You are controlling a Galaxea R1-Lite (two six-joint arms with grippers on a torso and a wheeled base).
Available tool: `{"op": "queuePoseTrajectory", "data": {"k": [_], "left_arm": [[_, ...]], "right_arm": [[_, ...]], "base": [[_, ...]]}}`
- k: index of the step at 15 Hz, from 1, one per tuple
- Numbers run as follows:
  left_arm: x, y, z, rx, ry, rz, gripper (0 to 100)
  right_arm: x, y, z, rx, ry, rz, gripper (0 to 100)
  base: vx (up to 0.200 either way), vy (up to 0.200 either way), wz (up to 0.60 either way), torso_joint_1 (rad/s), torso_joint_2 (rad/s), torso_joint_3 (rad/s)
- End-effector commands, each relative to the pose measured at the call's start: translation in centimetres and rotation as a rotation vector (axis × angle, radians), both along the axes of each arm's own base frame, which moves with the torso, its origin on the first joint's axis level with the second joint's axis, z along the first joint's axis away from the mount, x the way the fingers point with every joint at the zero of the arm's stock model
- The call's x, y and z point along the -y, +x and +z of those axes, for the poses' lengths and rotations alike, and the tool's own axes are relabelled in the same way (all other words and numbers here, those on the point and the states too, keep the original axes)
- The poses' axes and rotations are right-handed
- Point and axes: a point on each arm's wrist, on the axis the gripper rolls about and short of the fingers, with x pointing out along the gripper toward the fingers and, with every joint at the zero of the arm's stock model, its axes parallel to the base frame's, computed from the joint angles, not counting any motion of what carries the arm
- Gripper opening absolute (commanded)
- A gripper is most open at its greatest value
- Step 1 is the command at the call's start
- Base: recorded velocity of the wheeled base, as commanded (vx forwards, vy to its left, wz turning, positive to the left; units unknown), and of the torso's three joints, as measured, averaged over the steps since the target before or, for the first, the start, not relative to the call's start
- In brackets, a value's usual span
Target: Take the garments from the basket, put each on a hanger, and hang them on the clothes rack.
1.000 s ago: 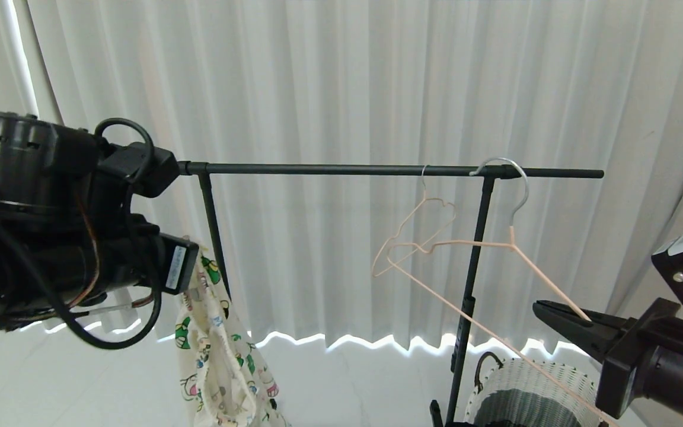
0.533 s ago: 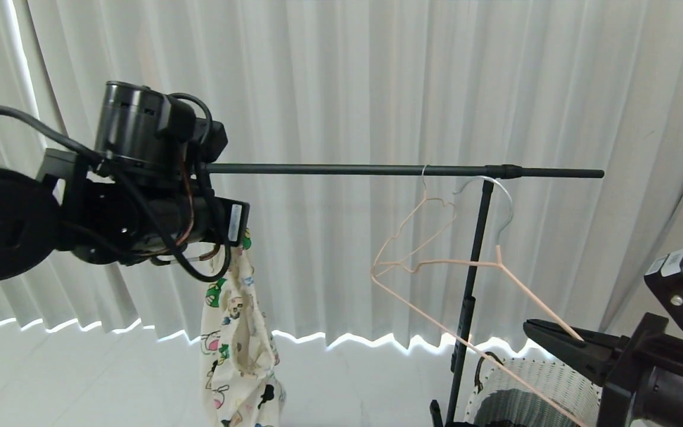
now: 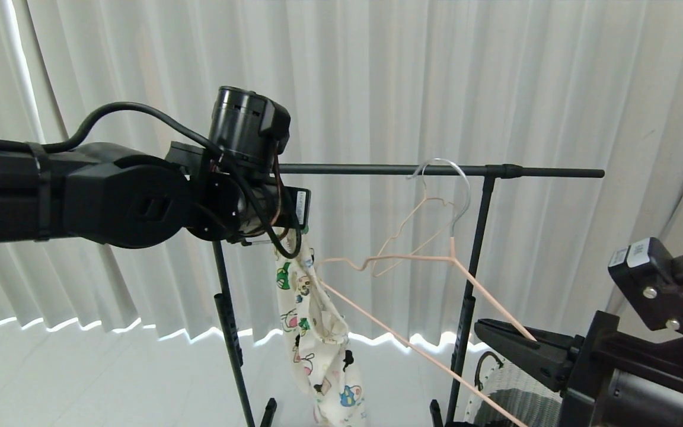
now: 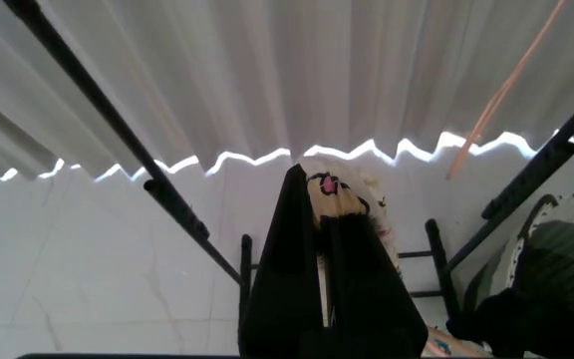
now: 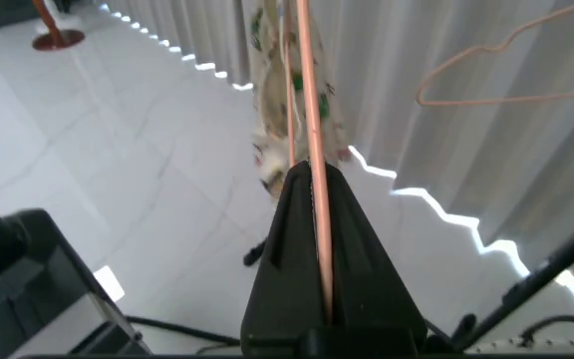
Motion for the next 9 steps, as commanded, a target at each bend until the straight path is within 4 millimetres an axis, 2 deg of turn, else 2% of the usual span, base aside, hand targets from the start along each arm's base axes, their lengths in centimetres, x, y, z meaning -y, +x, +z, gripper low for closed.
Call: {"op": "queuePoseTrajectory", "data": {"k": [1,4,9], "left_arm": [[0.4,0.2,-0.4,-0.010,0.006,-0.006,0],[0.5,0.1,-0.5,-0.011,0.006,-0.008,0],[0.2,1.4,-1.3,-0.005,0.046,0.091,0]], "right_arm": [[-1.2,0.7,-0.7,-0.013,-0.014,-0.002,0],[-1.9,1.3,-0.8,0.004,0.011,-0.012,0],[-1.6,0.8,0.1,0.023,0.046,0.000,0]], "base": [[0.000,0.000,0.00,0.000,0.00,0.000],[0.000,0.000,0.00,0.000,0.00,0.000],[0.000,0.000,0.00,0.000,0.00,0.000]]}}
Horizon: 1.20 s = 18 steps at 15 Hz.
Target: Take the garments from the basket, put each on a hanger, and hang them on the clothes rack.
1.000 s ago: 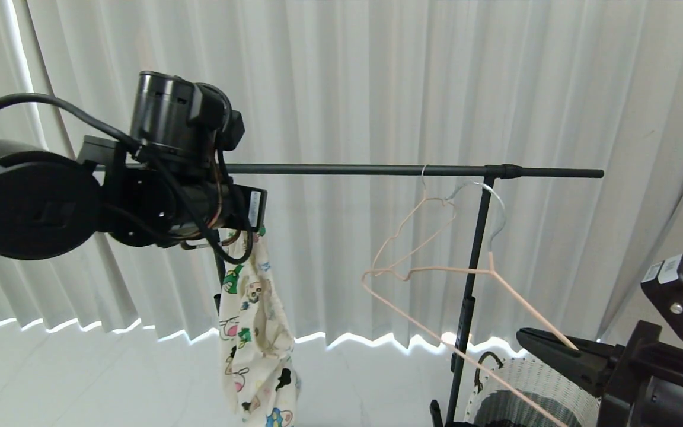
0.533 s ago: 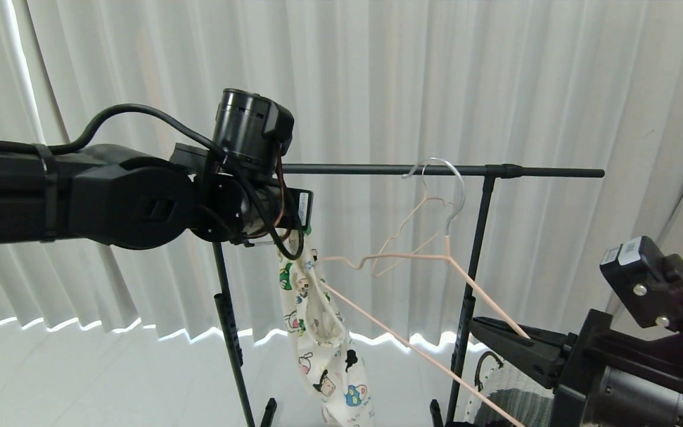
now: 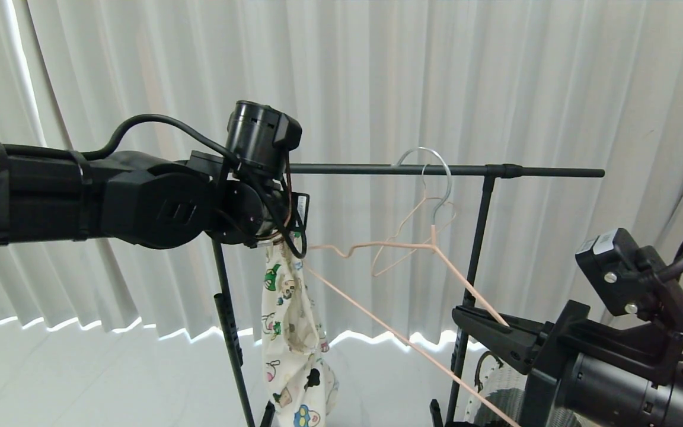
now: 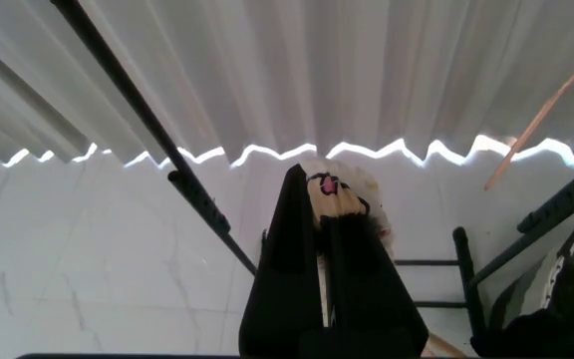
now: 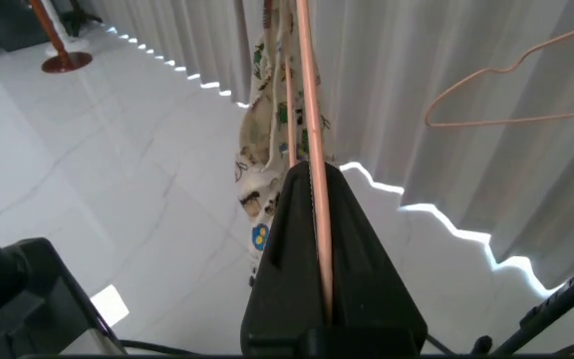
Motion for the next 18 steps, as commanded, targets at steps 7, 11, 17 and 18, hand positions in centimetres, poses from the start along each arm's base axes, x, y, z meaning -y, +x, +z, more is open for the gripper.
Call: {"op": "queuePoseTrajectory", "data": {"k": [7,11,17,18], "left_arm": [[0.1,0.1,0.1,0.005,-0.003,0.006,0],[0.1,0.2,0.4,0.015,-0.009,0.007,0],[1.1,-0.6,1.1,0.035,-0.020,-0.028,0],[1.3,-0.7,1.2,0.037,-0.021,-0.032,0]], "right_arm": [[-0.6,0.4,-0.2,-0.019,0.000,-0.007,0],[-1.2,0.8,0.0,-0.020,0.003,-0.009,0],[-4.1,3.5,-0.3,0.010,0.052,-0.050,0],[-4.1,3.9,-0.4,0.010,0.047,-0.070,0]], "base": [[0.000,0.000,0.00,0.000,0.00,0.000],[0.000,0.000,0.00,0.000,0.00,0.000],[0.000,0.000,0.00,0.000,0.00,0.000],[0.000,0.000,0.00,0.000,0.00,0.000]]}}
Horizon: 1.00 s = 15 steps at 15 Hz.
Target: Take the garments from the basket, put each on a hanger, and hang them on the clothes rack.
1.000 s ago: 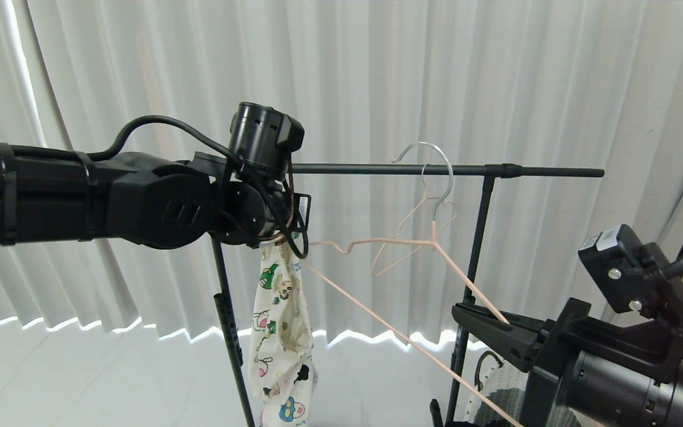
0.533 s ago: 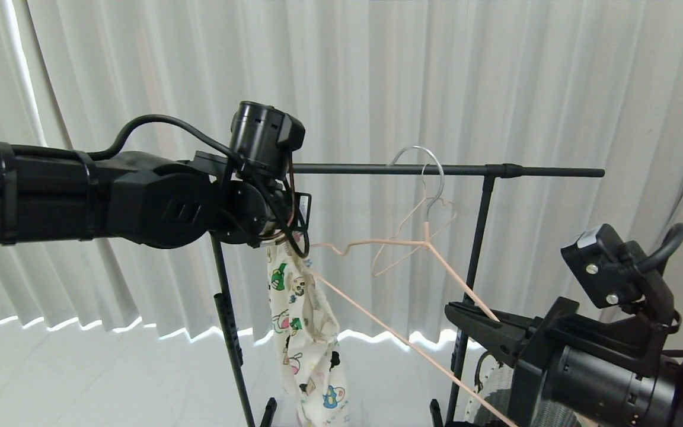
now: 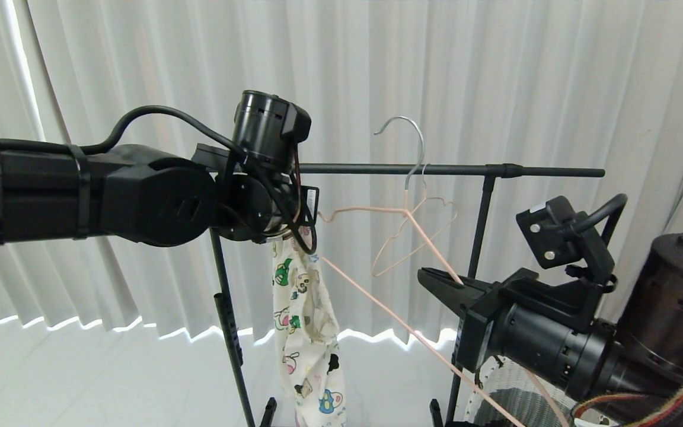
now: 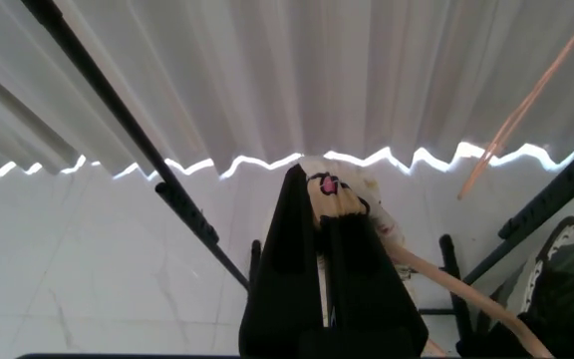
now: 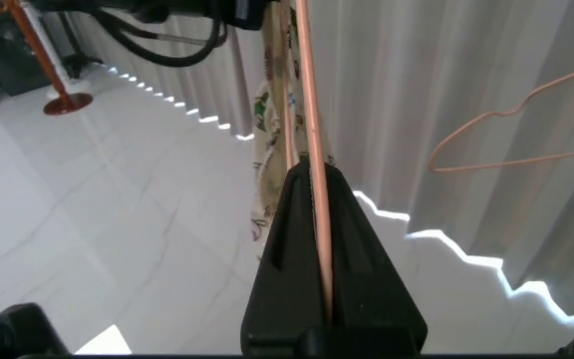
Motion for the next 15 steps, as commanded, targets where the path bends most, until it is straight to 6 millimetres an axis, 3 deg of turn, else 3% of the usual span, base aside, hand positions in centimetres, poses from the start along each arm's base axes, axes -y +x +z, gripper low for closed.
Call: {"op": "queuePoseTrajectory", "data": {"k": [1,9,15], "left_arm": [[0.2,-0.2,0.3,0.009,-0.007,-0.007,0],[2.0,-2.7,2.2,0.049,-0.082,-0.066,0],[3.9,-5.6,4.8,0.104,-0.186,-0.149,0]], "right_arm": [[-0.6,0.8,-0.8,-0.012,-0.018,-0.018,0],[-2.6,2.6,-1.5,-0.011,-0.011,-0.034,0],[-5.5,4.5,-2.0,-0.016,0.006,-0.033,0]], "base": [[0.000,0.000,0.00,0.000,0.00,0.000],[0.000,0.000,0.00,0.000,0.00,0.000],[0.000,0.000,0.00,0.000,0.00,0.000]]}}
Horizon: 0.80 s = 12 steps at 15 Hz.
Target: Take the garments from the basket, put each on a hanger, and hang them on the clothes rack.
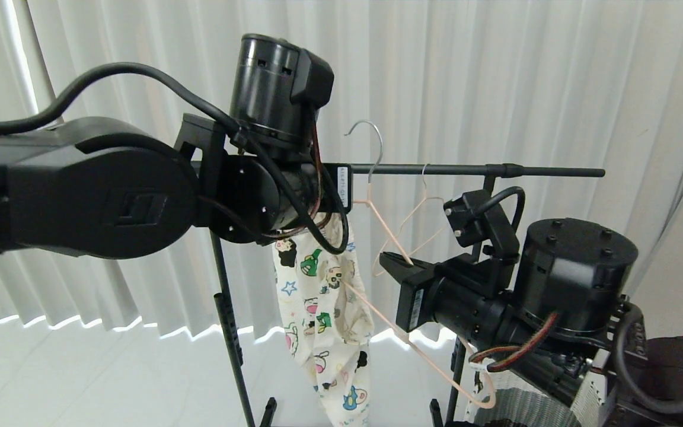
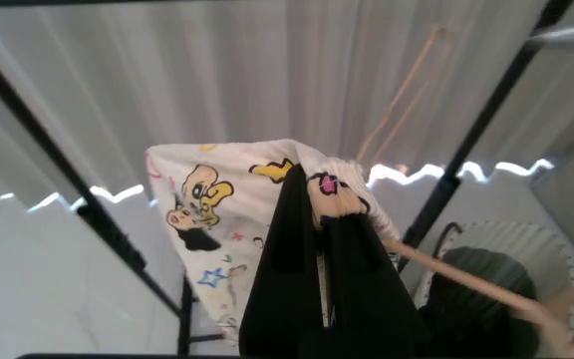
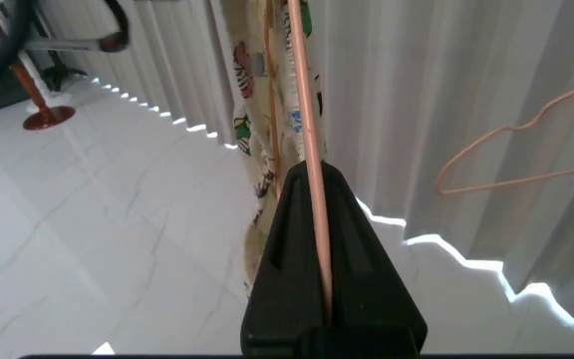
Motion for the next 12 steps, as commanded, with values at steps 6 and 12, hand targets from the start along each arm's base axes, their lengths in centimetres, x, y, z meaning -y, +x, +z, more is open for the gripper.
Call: {"op": "queuePoseTrajectory", "data": {"k": [6,12], "left_arm": [[0.06,-0.53,0.99,0.022,-0.007,-0.038,0],[0.06,-0.52,1.00,0.025,-0.002,-0.035,100]], "right_arm": [[-1.04,1.40,-0.57,0.011,0.013,-0.059,0],[-0.87,1.41,0.04,0.050,0.028,-0.086,0]], "base": [[0.000,0.000,0.00,0.000,0.00,0.000],[0.000,0.000,0.00,0.000,0.00,0.000]]}}
